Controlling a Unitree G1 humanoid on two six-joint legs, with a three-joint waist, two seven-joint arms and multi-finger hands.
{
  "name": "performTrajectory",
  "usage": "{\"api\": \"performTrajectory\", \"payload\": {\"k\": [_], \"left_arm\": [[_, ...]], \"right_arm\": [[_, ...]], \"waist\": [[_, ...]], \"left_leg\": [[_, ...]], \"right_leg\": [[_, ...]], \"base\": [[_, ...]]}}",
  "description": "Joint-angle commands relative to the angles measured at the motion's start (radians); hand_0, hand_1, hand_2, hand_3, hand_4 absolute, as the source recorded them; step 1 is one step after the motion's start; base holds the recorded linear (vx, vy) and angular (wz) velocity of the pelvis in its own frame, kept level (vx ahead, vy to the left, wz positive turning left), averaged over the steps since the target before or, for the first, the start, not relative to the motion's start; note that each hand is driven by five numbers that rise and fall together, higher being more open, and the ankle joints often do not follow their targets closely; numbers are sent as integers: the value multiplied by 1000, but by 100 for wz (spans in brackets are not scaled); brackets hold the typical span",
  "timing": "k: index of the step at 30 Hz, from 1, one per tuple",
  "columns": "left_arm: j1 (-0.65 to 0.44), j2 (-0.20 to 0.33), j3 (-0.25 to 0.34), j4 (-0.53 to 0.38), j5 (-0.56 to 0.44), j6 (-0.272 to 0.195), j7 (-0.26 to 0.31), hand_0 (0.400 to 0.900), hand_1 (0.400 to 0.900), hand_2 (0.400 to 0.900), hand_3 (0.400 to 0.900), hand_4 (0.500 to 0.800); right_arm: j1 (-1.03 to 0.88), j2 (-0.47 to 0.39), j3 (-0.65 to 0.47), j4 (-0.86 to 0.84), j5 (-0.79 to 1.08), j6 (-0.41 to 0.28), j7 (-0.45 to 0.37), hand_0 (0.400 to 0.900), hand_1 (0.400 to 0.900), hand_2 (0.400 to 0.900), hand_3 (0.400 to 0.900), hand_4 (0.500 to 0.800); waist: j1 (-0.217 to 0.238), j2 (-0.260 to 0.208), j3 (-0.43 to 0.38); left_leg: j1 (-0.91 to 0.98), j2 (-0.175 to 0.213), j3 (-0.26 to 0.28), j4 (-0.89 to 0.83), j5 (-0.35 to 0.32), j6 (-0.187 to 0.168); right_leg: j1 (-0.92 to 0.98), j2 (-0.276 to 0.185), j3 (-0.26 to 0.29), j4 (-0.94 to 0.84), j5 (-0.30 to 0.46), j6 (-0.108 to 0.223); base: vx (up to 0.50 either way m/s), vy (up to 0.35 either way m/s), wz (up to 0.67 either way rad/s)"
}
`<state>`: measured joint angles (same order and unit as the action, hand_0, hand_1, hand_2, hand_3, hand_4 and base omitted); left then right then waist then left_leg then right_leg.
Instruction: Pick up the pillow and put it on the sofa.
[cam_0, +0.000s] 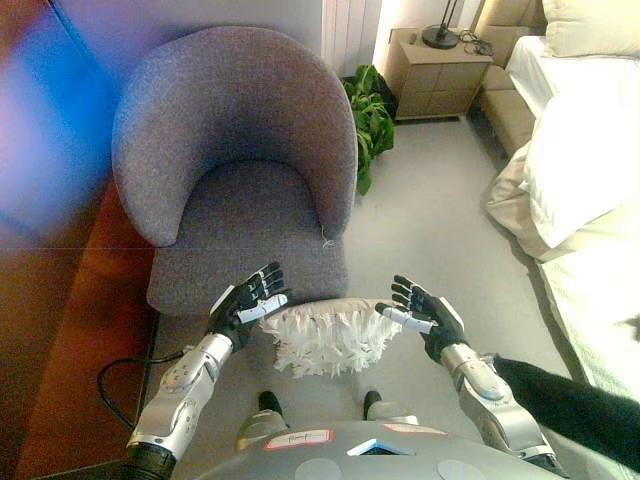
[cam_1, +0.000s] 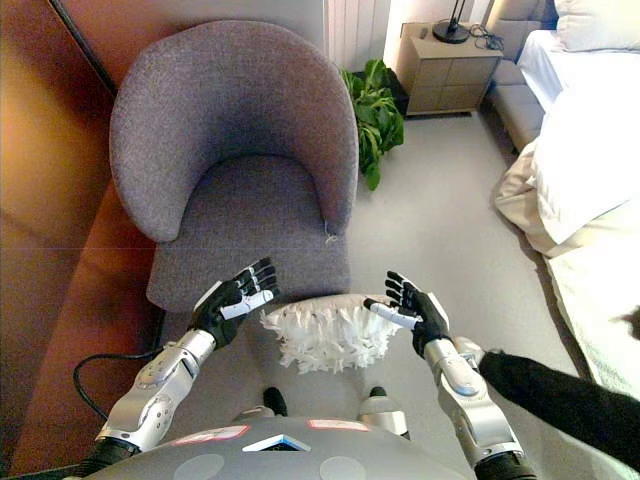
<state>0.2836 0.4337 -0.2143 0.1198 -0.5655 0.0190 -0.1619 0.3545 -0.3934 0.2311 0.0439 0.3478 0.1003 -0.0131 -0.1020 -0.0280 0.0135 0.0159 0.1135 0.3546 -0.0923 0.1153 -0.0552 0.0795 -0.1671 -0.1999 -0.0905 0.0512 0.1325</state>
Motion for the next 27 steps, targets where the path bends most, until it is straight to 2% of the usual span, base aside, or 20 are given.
{"api": "performTrajectory", "payload": {"k": [1, 5, 9, 16, 27], "left_arm": [[-89, 31, 46, -64, -17, -74, -15, 900, 900, 900, 900, 800], [-83, 33, 48, -65, -23, -70, -44, 900, 900, 900, 900, 800], [-85, 35, 45, -60, -20, -79, -33, 900, 900, 900, 900, 800], [-74, 53, 74, -69, -8, -82, -34, 900, 900, 900, 900, 800], [-77, 90, 99, -75, 5, -81, -86, 900, 900, 900, 900, 800]], "right_arm": [[-106, -23, -26, -39, 1, -78, 5, 900, 900, 900, 900, 800], [-107, -29, -29, -31, -19, -84, 6, 900, 900, 900, 900, 800], [-105, -37, -29, -35, -55, -68, 3, 900, 900, 900, 900, 800], [-103, -79, -51, -15, -173, -44, 18, 900, 900, 900, 900, 800], [-148, -159, -35, -3, -484, -32, 9, 900, 900, 900, 900, 800]], "waist": [[33, -10, 20], [34, -9, 22], [32, -9, 20], [42, -14, 25], [73, -16, 59]], "left_leg": [[83, 4, -26, 5, -105, 5], [84, 7, -24, 5, -104, 2], [84, 7, -26, 5, -104, 0], [81, 9, -29, 5, -103, -1], [66, 10, -52, 5, -99, -2]], "right_leg": [[-4, 26, -47, 3, 14, 12], [-3, 26, -50, 3, 13, 12], [-2, 27, -48, 3, 12, 12], [-2, 27, -54, 3, 12, 13], [-11, 21, -67, 3, 9, 11]], "base": [[0, 0, 0], [0, 0, 0], [17, -7, 1], [49, -27, 4], [59, -41, 10]]}}
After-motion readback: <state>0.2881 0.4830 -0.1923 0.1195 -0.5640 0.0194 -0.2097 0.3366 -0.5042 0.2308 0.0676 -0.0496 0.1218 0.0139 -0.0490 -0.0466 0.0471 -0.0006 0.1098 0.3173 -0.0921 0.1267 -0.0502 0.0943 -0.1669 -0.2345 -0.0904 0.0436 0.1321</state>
